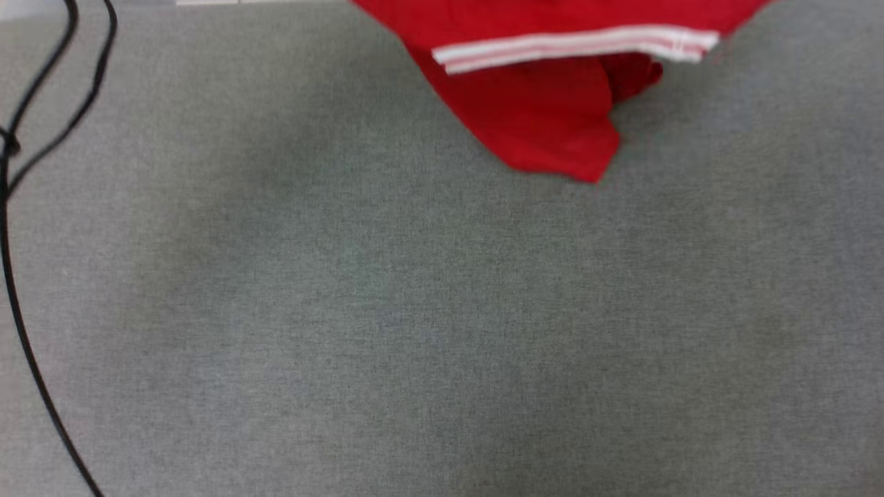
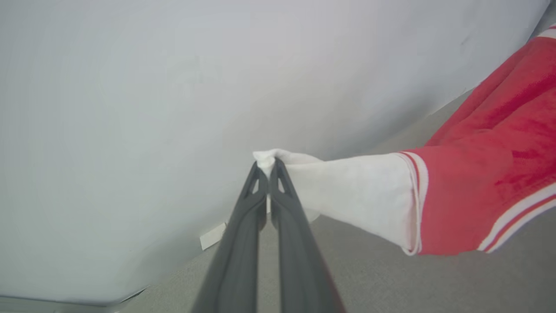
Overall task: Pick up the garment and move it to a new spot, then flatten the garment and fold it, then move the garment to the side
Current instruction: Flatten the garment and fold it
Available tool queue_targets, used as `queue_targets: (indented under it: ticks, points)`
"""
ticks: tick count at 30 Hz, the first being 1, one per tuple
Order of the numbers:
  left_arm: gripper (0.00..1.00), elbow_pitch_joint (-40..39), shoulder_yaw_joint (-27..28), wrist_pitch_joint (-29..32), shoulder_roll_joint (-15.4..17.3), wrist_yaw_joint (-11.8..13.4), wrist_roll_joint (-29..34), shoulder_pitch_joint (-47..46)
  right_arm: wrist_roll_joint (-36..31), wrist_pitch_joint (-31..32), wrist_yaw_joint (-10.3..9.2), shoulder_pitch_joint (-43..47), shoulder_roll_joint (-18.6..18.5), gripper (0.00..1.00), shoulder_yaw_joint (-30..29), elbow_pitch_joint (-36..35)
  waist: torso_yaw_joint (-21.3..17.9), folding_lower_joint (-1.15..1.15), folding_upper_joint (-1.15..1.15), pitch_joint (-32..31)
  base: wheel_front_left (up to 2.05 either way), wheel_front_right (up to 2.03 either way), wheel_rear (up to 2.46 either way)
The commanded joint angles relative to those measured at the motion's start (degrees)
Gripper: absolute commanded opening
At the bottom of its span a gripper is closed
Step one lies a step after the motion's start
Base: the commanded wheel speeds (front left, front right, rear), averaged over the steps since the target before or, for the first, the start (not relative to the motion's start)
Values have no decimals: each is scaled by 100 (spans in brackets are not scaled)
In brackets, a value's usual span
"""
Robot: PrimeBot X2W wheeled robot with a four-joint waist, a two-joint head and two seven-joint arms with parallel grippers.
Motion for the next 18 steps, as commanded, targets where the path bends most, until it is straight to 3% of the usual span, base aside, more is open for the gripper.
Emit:
queue_targets:
  ticks: [1,9,18]
  points:
    - [0,157,70,-111,-104,21,128,-307,-117,-26,-2,-446,131,0,158,261,51,0,0,238,0,0,0]
    - [0,967,376,-590,-493,-37,347,-1349,-541,-457,-3,-2209,627,0,755,1387,111,0,0,640,0,0,0]
    - [0,1674,520,-1285,-596,-195,436,-1682,-517,-1222,-2,-2946,972,0,1154,2492,180,0,0,764,0,0,0]
